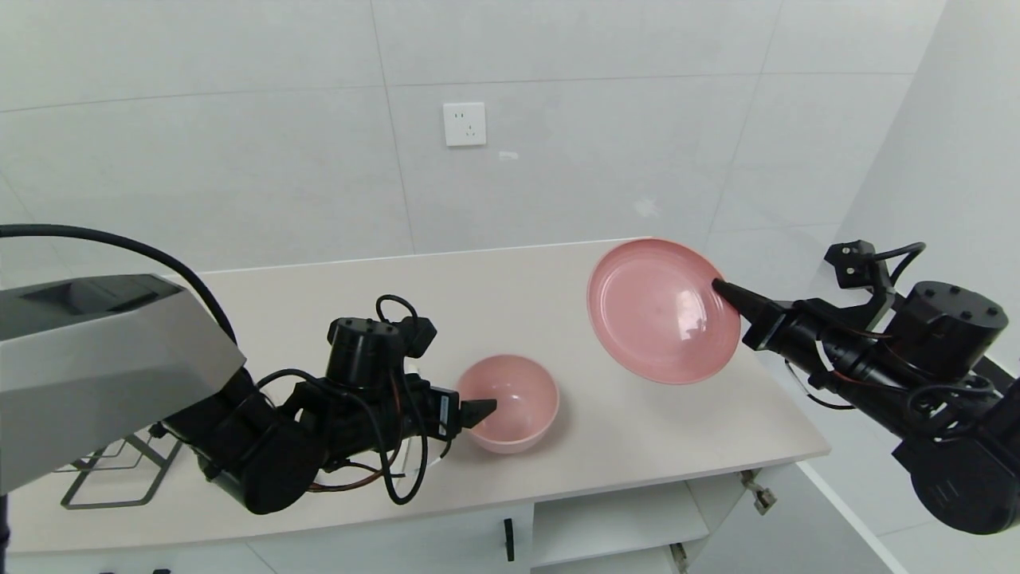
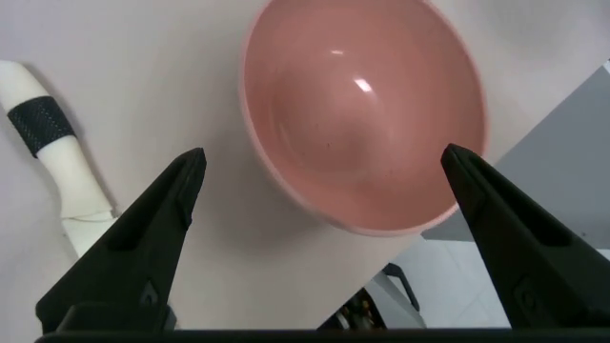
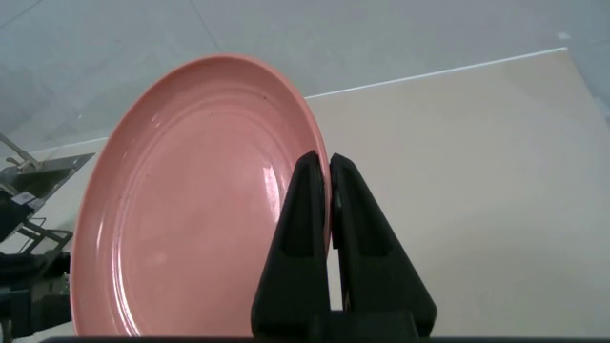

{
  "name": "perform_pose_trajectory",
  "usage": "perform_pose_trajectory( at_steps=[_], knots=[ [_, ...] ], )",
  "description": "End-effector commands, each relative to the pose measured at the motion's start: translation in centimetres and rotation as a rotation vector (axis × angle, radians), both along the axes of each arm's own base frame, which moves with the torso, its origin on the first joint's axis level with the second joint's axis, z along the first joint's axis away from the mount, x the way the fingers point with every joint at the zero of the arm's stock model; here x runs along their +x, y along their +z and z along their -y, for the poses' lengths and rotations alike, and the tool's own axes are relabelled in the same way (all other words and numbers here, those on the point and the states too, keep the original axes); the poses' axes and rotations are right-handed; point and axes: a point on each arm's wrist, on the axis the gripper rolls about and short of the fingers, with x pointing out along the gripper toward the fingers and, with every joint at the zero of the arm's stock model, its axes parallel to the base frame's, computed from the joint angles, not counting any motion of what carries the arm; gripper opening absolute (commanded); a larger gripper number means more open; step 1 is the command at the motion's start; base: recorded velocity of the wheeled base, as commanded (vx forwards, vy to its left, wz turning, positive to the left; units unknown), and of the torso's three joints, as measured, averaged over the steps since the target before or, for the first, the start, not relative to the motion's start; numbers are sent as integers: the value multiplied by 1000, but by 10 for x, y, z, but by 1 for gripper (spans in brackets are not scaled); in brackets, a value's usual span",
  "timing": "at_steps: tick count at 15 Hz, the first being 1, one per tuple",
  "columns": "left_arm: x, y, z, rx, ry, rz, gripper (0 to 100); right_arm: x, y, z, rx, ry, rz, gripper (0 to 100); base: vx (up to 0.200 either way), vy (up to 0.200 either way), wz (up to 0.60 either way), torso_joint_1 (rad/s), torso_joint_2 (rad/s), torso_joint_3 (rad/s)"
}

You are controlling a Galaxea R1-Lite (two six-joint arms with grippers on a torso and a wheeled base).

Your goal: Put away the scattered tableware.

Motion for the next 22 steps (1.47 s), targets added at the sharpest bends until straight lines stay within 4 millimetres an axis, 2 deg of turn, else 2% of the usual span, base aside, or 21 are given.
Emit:
perform_pose_trajectory(
  at_steps=[1,13,14,18,19,22],
  knots=[
    [10,-14,5,11,2,-21,100,0,0,0,0,1,1,0,0,0,0,0,0,0],
    [26,-34,4,28,21,-53,100,-1,2,0,-1,2,6,0,0,0,0,0,0,0],
    [27,-36,5,29,20,-54,0,-2,4,0,1,2,13,0,0,0,0,0,0,0],
    [29,-38,7,28,20,-53,0,-2,4,0,1,2,15,0,0,0,0,0,0,0],
    [29,-33,6,20,23,-40,0,-3,5,0,1,2,16,0,0,0,0,0,0,0],
    [23,12,-3,-30,38,55,0,-2,4,0,1,2,15,0,0,0,0,0,0,0]
  ],
)
